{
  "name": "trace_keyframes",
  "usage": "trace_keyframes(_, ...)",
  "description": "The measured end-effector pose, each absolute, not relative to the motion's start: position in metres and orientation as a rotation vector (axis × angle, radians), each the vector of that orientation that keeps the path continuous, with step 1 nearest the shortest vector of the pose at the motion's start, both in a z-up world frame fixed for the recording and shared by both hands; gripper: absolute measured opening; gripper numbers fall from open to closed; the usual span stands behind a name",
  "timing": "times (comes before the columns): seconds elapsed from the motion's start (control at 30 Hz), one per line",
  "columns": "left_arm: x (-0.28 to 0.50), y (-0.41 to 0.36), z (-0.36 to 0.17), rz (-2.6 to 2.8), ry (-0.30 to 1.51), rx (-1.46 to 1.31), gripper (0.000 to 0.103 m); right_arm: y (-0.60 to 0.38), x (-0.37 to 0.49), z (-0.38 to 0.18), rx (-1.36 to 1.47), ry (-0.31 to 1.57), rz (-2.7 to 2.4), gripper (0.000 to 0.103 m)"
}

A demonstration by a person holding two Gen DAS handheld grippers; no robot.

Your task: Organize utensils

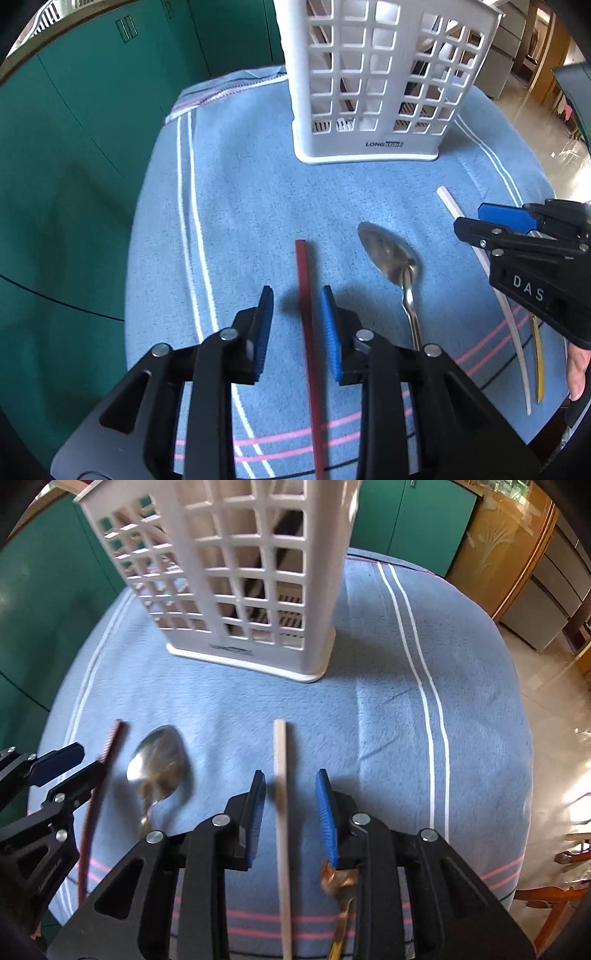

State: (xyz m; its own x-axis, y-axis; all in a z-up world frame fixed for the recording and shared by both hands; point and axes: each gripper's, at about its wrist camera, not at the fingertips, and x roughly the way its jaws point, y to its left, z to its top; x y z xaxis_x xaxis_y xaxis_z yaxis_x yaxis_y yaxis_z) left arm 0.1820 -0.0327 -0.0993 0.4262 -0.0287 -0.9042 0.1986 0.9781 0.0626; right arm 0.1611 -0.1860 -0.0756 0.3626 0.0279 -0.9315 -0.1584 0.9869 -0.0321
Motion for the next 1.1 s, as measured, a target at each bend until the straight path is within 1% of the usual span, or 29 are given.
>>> trace_keyframes(0.03, 0.182, -0.034, -0.101, -0.142, 1.128, 0.167, 0.027, -0.186, 0.163, -0.077, -0.125, 1.201, 0.117, 0.037)
trace_keyframes(0.1, 0.183, -0.035, -0.103, -0.137, 1.124, 0.169, 0.029, -0.188, 0.165, -0.078, -0.124, 1.199, 0.113, 0.043)
trace_keyframes(0.3, 0.184, -0.041, -0.102, -0.135, 1.127, 0.186, 0.032, -0.197, 0.173, -0.079, -0.101, 1.225, 0.124, 0.044)
trace_keyframes(0.5, 0.191, -0.040, -0.103, -0.139, 1.140, 0.184, 0.033, -0.198, 0.186, -0.078, -0.110, 1.244, 0.131, 0.044)
trace_keyframes(0.53, 0.191, -0.039, -0.104, -0.144, 1.145, 0.178, 0.032, -0.197, 0.187, -0.078, -0.112, 1.245, 0.133, 0.041)
trace_keyframes(0.57, 0.192, -0.038, -0.104, -0.154, 1.148, 0.168, 0.026, -0.195, 0.187, -0.078, -0.112, 1.243, 0.139, 0.037)
trace_keyframes(0.6, 0.192, -0.039, -0.104, -0.171, 1.145, 0.158, 0.020, -0.193, 0.188, -0.078, -0.113, 1.241, 0.146, 0.026)
trace_keyframes(0.63, 0.192, -0.040, -0.105, -0.179, 1.141, 0.165, 0.017, -0.190, 0.188, -0.078, -0.113, 1.241, 0.153, 0.014)
trace_keyframes(0.67, 0.191, -0.041, -0.105, -0.181, 1.137, 0.171, 0.010, -0.187, 0.188, -0.078, -0.112, 1.246, 0.161, 0.009)
trace_keyframes(0.7, 0.191, -0.043, -0.106, -0.182, 1.134, 0.176, 0.007, -0.185, 0.188, -0.077, -0.111, 1.248, 0.171, 0.007)
trace_keyframes(0.8, 0.188, -0.044, -0.106, -0.180, 1.125, 0.163, 0.006, -0.183, 0.187, -0.077, -0.091, 1.242, 0.186, 0.006)
trace_keyframes(0.9, 0.179, -0.037, -0.093, -0.185, 1.091, 0.123, 0.006, -0.188, 0.181, -0.062, -0.045, 1.202, 0.198, 0.006)
trace_keyframes(1.0, 0.168, -0.029, -0.064, -0.197, 1.024, 0.082, 0.006, -0.191, 0.166, -0.027, -0.028, 1.125, 0.227, 0.006)
trace_keyframes(1.1, 0.153, -0.024, -0.024, -0.211, 0.925, 0.058, 0.006, -0.195, 0.143, 0.023, -0.015, 1.019, 0.270, 0.006)
